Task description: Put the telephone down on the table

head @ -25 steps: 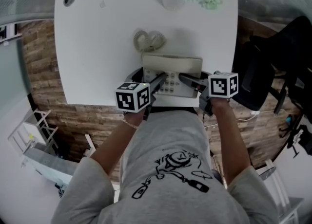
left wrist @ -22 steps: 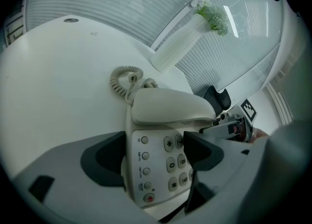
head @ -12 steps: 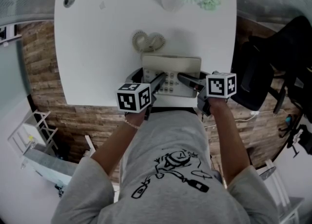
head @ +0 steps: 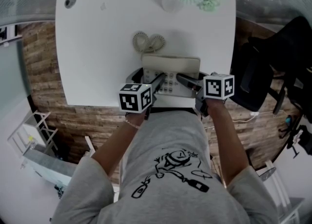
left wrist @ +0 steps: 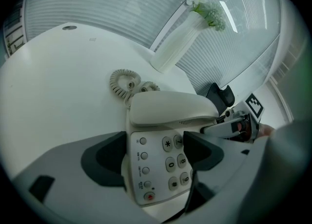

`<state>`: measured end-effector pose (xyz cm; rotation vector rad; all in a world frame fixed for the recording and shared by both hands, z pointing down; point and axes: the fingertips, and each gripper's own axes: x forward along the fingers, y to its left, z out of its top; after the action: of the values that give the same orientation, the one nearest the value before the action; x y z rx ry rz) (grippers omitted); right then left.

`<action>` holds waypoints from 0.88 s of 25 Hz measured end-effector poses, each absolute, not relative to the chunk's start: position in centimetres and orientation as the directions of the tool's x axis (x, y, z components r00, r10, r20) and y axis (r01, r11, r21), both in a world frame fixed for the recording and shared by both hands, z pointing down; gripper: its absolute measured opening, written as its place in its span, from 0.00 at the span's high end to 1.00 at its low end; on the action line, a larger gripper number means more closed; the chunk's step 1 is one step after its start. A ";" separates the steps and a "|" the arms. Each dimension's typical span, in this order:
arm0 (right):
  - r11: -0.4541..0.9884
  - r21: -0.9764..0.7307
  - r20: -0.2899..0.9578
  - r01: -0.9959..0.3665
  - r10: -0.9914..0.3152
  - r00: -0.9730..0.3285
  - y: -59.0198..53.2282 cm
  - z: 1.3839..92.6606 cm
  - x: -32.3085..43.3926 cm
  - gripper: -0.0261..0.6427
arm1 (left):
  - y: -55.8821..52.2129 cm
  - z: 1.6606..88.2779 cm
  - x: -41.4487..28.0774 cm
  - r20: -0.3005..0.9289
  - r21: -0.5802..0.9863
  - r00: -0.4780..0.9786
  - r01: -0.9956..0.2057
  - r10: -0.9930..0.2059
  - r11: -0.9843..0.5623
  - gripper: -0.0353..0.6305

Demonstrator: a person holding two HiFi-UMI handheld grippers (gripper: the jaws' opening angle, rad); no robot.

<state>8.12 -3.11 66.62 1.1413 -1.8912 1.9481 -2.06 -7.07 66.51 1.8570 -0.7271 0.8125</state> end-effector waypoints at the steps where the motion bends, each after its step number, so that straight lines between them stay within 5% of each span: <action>1: -0.166 -0.765 0.634 -0.622 -0.365 -0.682 -3.1 66.6 8.1 0.51 | -7.1 66.5 -2.1 0.786 0.523 0.603 -0.766 -0.136 -0.374 0.40; 22: 0.012 -0.488 0.751 -0.873 -0.503 -0.427 -2.3 63.8 12.8 0.58 | -8.7 62.6 -2.9 0.695 0.535 0.682 -0.703 -0.229 -0.469 0.42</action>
<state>12.85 -2.27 63.83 1.4108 -1.9315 1.3857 -2.95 -8.66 62.56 2.0254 -0.7175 0.6912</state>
